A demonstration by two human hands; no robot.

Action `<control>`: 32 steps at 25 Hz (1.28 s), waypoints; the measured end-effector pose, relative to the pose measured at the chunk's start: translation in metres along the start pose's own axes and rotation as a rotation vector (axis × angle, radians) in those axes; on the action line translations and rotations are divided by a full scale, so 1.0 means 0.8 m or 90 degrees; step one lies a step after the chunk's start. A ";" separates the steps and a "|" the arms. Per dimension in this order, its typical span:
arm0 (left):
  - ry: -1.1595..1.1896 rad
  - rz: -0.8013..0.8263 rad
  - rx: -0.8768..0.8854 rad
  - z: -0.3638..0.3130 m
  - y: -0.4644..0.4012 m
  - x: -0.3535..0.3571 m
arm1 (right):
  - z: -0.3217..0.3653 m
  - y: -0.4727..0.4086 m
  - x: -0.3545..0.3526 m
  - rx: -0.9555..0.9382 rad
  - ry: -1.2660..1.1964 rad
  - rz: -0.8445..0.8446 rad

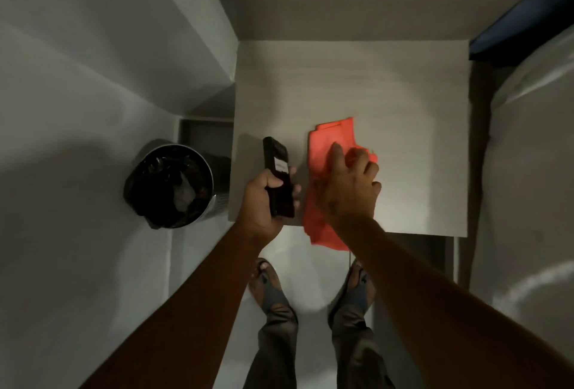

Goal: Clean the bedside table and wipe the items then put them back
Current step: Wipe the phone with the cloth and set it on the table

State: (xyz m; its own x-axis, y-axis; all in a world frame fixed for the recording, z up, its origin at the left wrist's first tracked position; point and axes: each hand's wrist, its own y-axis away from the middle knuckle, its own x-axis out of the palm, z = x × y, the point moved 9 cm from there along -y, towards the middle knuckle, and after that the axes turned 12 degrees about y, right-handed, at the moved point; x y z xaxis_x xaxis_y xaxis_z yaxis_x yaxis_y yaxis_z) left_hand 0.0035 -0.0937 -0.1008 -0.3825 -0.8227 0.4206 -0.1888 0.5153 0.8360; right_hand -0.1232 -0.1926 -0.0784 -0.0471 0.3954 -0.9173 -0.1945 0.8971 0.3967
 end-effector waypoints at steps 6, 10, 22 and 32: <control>0.017 0.059 -0.028 0.016 0.001 0.041 | 0.020 0.027 -0.026 -0.081 -0.646 0.059; -0.038 0.069 -0.023 0.045 0.012 0.068 | 0.021 0.016 -0.045 -0.007 -0.625 0.018; -0.390 0.089 0.232 -0.011 0.011 0.109 | -0.012 0.001 -0.103 -0.113 -0.272 -0.104; -0.321 0.151 0.108 0.021 0.016 0.079 | -0.032 -0.039 -0.077 -0.061 -0.204 -0.101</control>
State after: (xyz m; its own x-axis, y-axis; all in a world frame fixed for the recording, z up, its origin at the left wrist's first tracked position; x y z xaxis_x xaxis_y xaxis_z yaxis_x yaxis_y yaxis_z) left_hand -0.0384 -0.1351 -0.0698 -0.8072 -0.4857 0.3355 -0.1720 0.7371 0.6535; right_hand -0.1393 -0.2497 -0.0354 0.2975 0.3081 -0.9036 -0.2661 0.9358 0.2314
